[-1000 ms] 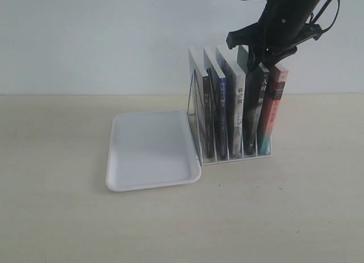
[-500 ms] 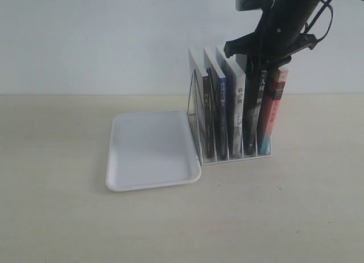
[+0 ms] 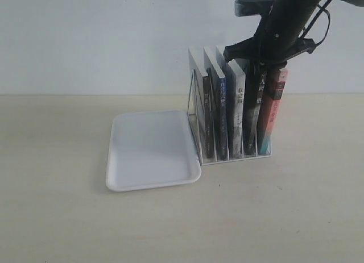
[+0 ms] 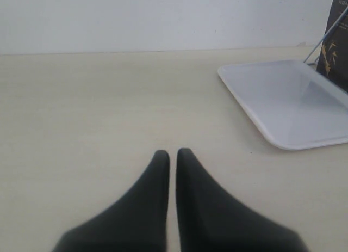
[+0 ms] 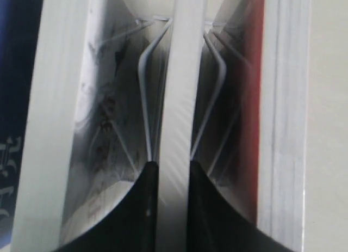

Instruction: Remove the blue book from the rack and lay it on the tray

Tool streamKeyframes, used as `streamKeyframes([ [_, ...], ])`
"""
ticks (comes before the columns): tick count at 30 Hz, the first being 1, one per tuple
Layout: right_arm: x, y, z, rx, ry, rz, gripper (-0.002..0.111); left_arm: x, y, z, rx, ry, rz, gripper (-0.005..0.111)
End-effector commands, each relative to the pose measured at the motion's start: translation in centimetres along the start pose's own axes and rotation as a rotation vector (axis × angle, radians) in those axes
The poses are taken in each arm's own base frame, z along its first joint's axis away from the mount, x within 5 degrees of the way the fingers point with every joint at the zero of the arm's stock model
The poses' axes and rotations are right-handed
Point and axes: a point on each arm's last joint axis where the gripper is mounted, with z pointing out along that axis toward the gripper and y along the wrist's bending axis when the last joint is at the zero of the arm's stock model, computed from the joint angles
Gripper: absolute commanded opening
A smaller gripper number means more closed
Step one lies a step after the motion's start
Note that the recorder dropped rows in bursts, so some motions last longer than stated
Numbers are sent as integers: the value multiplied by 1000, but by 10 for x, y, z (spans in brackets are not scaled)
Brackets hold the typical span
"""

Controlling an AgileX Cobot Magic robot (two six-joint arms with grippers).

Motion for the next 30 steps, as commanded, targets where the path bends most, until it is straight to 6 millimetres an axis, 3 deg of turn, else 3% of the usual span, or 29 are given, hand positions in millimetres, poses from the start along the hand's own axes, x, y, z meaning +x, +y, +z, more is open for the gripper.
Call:
streamKeyframes([
  [1,-2,-1,-4,4,-20,-3,0,0,0,0,-4,-15,3,4],
  [5,-4,0,-17,6,-56,-5,0,0,0,0,-4,-15,3,4],
  [8,-8,1,-49,10,-152,-21,0,0,0,0,-4,-15,3,4],
  [11,-8,1,-68,15,-195,-36,0,0,0,0,-4,-15,3,4],
  [30,-7,1,-67,15,-181,-38,0,0,0,0,-4,-15,3,4],
])
